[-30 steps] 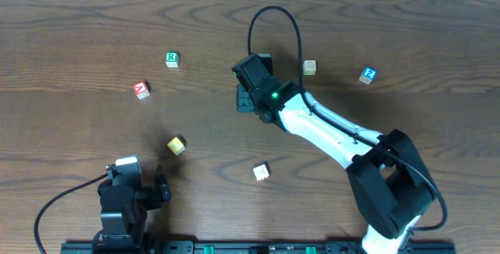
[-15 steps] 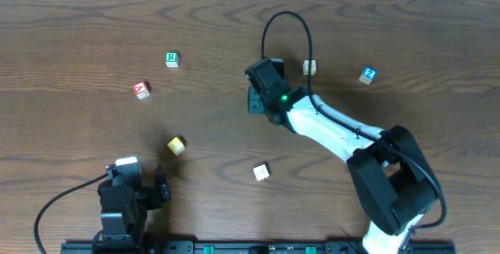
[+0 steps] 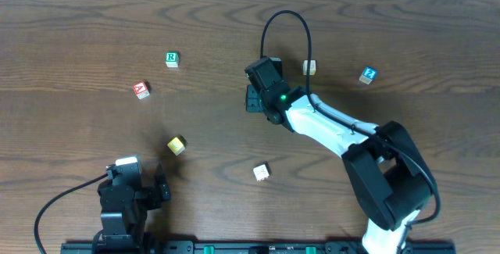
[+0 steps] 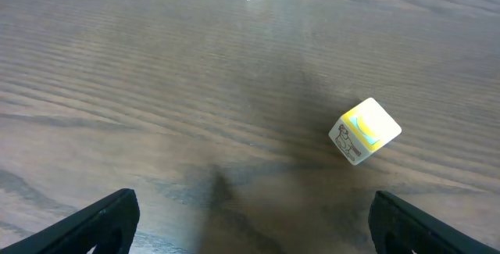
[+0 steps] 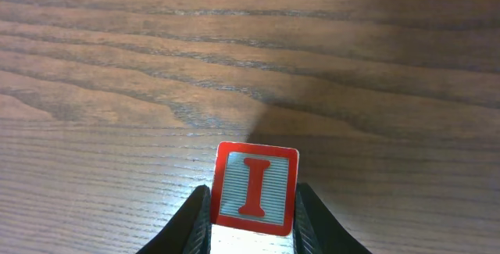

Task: Spell out Ai2
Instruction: 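Carry the red 'I' block toward table center and set it down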

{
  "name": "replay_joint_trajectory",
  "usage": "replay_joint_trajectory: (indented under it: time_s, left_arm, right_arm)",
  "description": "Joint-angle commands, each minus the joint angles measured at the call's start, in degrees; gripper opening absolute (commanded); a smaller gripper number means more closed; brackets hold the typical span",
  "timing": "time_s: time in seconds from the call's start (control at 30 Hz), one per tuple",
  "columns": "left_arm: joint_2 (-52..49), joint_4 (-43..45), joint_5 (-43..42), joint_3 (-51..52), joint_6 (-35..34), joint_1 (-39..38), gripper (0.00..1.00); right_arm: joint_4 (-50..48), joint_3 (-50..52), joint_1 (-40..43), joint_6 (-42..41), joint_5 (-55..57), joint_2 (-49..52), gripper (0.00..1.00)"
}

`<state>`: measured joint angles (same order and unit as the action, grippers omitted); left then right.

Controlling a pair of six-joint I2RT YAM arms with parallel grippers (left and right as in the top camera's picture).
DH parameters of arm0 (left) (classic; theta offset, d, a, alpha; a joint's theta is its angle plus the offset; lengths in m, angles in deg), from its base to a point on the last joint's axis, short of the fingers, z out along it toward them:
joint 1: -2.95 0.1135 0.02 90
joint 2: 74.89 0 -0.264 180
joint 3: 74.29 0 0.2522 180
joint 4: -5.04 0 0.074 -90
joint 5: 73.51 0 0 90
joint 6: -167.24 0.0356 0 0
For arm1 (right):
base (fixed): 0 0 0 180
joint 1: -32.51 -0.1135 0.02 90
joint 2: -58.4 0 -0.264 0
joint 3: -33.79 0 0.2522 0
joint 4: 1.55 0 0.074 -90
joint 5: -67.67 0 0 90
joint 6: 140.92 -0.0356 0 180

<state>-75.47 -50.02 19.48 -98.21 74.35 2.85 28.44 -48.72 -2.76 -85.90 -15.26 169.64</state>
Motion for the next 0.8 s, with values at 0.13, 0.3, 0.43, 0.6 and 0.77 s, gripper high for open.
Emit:
replay_joint_trajectory:
  time_s: [0.13, 0.3, 0.43, 0.6, 0.77]
  left_arm:
    - [0.3, -0.5, 0.0, 0.9, 0.6, 0.1, 0.95]
    - [0.3, -0.5, 0.0, 0.9, 0.6, 0.1, 0.95]
    - [0.3, -0.5, 0.0, 0.9, 0.6, 0.1, 0.95]
    - [0.3, -0.5, 0.0, 0.9, 0.6, 0.1, 0.95]
    - [0.3, -0.5, 0.0, 0.9, 0.6, 0.1, 0.95]
  right_arm:
    - [-0.4, 0.2, 0.6, -0.1, -0.5, 2.3, 0.01]
    - [-0.4, 0.2, 0.6, -0.1, -0.4, 2.3, 0.11]
    - [-0.4, 0.2, 0.6, -0.1, -0.4, 2.3, 0.39]
    - [-0.4, 0.2, 0.6, -0.1, -0.4, 2.3, 0.48]
    - [-0.8, 0.2, 0.6, -0.1, -0.4, 2.3, 0.48]
